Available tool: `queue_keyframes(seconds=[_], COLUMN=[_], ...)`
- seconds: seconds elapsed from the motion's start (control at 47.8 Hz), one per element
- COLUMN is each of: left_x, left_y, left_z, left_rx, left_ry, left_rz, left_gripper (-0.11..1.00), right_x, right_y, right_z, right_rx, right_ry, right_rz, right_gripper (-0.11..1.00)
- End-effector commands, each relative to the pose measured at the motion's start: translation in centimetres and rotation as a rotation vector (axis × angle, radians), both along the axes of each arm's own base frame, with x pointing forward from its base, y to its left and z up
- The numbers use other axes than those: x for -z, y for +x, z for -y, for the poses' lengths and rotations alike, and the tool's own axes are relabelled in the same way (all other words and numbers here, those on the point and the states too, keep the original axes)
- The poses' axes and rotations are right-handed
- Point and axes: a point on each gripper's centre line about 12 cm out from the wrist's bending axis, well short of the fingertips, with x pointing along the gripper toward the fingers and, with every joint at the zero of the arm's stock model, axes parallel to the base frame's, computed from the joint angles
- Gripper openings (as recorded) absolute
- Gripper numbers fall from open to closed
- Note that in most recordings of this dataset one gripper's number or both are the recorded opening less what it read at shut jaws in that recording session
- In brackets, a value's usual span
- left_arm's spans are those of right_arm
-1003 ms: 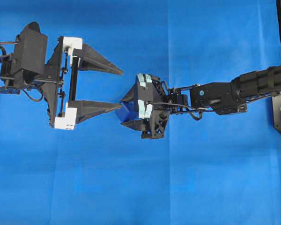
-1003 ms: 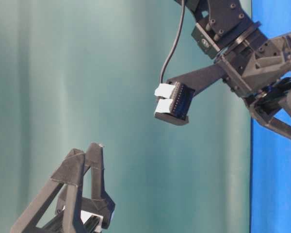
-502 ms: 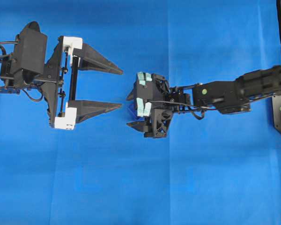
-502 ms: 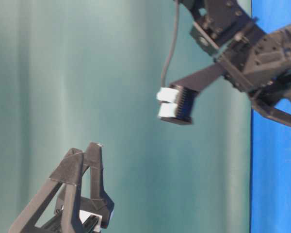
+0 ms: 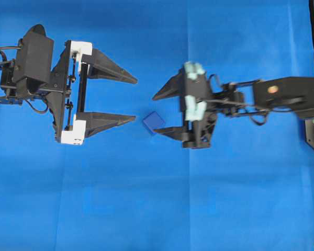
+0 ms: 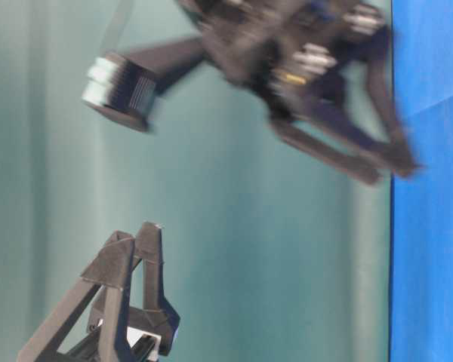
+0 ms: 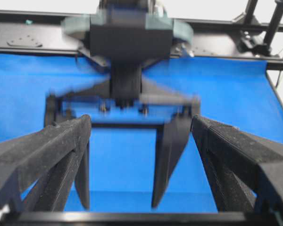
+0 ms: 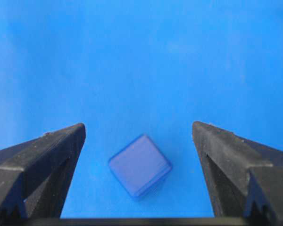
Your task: Handover the blue block to the right arm after grasping it with the left arm, then place it in the designated position.
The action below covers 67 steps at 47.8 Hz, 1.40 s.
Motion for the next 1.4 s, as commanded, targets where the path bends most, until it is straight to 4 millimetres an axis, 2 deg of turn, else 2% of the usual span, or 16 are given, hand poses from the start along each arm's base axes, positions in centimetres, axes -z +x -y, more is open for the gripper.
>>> queue_keyframes(seconds=[0.0, 0.251, 0.585, 0.711, 1.066, 1.38], left_x=[-1.2, -1.2, -1.2, -1.2, -1.2, -1.2], left_y=[0.1, 0.1, 0.2, 0.2, 0.2, 0.2], left_z=[-0.1, -0.1, -0.1, -0.1, -0.1, -0.1], left_rx=[-0.003, -0.003, -0.003, -0.004, -0.004, -0.004], left_ry=[-0.001, -0.001, -0.001, -0.001, -0.001, -0.001], left_rz=[0.035, 0.035, 0.032, 0.032, 0.032, 0.032], left_gripper=[0.92, 0.92, 0.92, 0.92, 0.92, 0.92], right_x=[-3.5, -8.4, -12.4, -12.6, -12.4, -11.8], right_y=[-1.0, -4.1, -7.8, -8.4, -7.9, -7.9], right_z=[-0.1, 0.1, 0.3, 0.3, 0.2, 0.1], right_rx=[-0.003, 0.008, 0.016, 0.015, 0.014, 0.001], right_ry=[-0.005, -0.011, -0.016, -0.017, -0.015, -0.011], right_rz=[0.072, 0.117, 0.182, 0.194, 0.200, 0.304], right_gripper=[0.82, 0.82, 0.82, 0.82, 0.82, 0.81])
